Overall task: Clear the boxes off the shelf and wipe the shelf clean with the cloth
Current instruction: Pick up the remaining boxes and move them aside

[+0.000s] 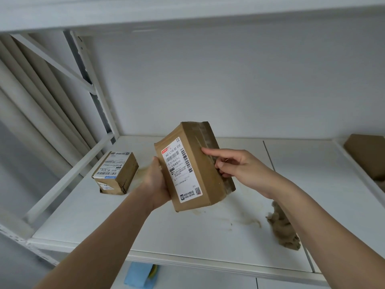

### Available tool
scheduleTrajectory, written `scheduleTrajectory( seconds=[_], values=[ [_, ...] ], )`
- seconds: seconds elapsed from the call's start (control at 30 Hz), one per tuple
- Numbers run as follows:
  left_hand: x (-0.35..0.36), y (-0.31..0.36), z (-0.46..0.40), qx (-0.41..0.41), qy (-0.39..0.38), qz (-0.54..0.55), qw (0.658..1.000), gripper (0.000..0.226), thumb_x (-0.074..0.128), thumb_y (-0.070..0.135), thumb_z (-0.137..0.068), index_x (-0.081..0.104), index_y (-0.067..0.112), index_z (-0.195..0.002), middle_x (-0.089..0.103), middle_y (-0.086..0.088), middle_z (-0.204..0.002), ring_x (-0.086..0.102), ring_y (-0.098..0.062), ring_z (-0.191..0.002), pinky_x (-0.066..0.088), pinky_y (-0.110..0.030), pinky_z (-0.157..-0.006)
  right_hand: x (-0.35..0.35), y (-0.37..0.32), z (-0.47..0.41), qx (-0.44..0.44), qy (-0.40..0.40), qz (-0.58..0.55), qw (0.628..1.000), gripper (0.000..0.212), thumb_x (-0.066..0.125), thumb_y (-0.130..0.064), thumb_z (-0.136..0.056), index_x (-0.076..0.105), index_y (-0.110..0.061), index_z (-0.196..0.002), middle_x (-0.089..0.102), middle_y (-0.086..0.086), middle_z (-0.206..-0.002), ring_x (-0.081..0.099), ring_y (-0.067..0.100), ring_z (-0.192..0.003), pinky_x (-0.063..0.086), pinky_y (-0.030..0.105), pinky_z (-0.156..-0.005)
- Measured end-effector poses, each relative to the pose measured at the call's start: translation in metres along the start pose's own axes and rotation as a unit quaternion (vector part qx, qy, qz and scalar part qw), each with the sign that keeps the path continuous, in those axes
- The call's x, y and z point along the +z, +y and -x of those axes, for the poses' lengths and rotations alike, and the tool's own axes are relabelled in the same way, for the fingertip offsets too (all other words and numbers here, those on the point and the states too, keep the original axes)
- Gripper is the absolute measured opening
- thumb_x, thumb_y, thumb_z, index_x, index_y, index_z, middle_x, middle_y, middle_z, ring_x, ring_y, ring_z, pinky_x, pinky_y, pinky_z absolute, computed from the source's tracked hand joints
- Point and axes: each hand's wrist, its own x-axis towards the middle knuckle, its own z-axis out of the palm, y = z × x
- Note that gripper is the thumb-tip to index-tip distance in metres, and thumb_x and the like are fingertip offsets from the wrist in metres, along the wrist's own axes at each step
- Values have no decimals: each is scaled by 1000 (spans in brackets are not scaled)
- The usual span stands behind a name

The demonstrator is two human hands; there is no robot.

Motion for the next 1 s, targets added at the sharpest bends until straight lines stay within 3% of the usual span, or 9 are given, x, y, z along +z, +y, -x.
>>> scheduleTrajectory(
  seconds=[0.13,0.27,0.37,0.53,0.63,0.73,0.8,0.9,1.0],
  values=[
    [-2,-1,-1,8,11,9,1000,76,6,67,-93,68,24,-109,72,-7,-108,65,-27,-106,45,-50,-95,-1,1,1,17,-3,13,1000,40,52,-18,-99,66,-54,-111,56,-2,-92,49,13,-83,48,33,-87],
    [-4,2,-1,24,23,12,999,76,10,70,-92,67,26,-114,71,-6,-111,62,-27,-108,40,-52,-98,-1,4,3,46,14,-33,998,21,53,-28,-99,71,-34,-107,64,5,-107,64,11,-96,55,28,-87],
    [-3,6,1,37,22,18,999,71,21,72,-90,68,22,-109,72,-7,-107,62,-28,-106,38,-51,-100,-3,14,3,104,35,-46,993,37,48,-45,-97,64,-14,-109,66,9,-112,66,17,-105,51,40,-99],
    [-2,13,3,75,-24,-55,995,77,44,69,-86,65,3,-118,65,-20,-119,60,-36,-113,40,-44,-105,-3,21,3,166,51,-84,981,52,44,-63,-91,58,-20,-115,67,7,-111,69,19,-100,50,41,-99],
    [3,15,5,94,-41,-99,990,64,52,64,-84,72,6,-103,64,-23,-110,60,-34,-103,41,-43,-101,1,22,3,156,69,-84,982,52,50,-63,-87,56,-21,-116,68,0,-112,68,14,-100,49,40,-100],
    [6,12,1,101,-55,-99,988,67,62,67,-75,67,17,-119,57,-18,-129,56,-33,-115,36,-49,-107,2,22,3,143,88,-97,981,49,56,-57,-87,56,-18,-117,69,-3,-111,69,15,-100,48,40,-102],
    [4,10,0,99,-43,-80,991,69,60,65,-75,68,9,-114,59,-17,-113,53,-30,-100,40,-44,-93,0,22,3,142,86,-100,981,47,57,-55,-87,56,-18,-117,69,-3,-111,69,15,-99,48,39,-102],
    [0,7,-6,77,-28,-69,994,50,51,58,-88,63,10,-80,61,2,-69,56,-20,-68,42,-33,-70,-4,25,5,140,72,-108,982,40,58,-49,-90,57,-19,-116,68,-4,-112,68,15,-102,48,41,-102],
    [1,5,-8,63,-28,-71,995,45,57,60,-84,56,15,-77,60,6,-69,57,-14,-70,45,-32,-63,-9,30,7,136,40,-99,985,35,63,-37,-91,54,-22,-121,66,-4,-115,64,10,-108,45,41,-104]
  ],
)
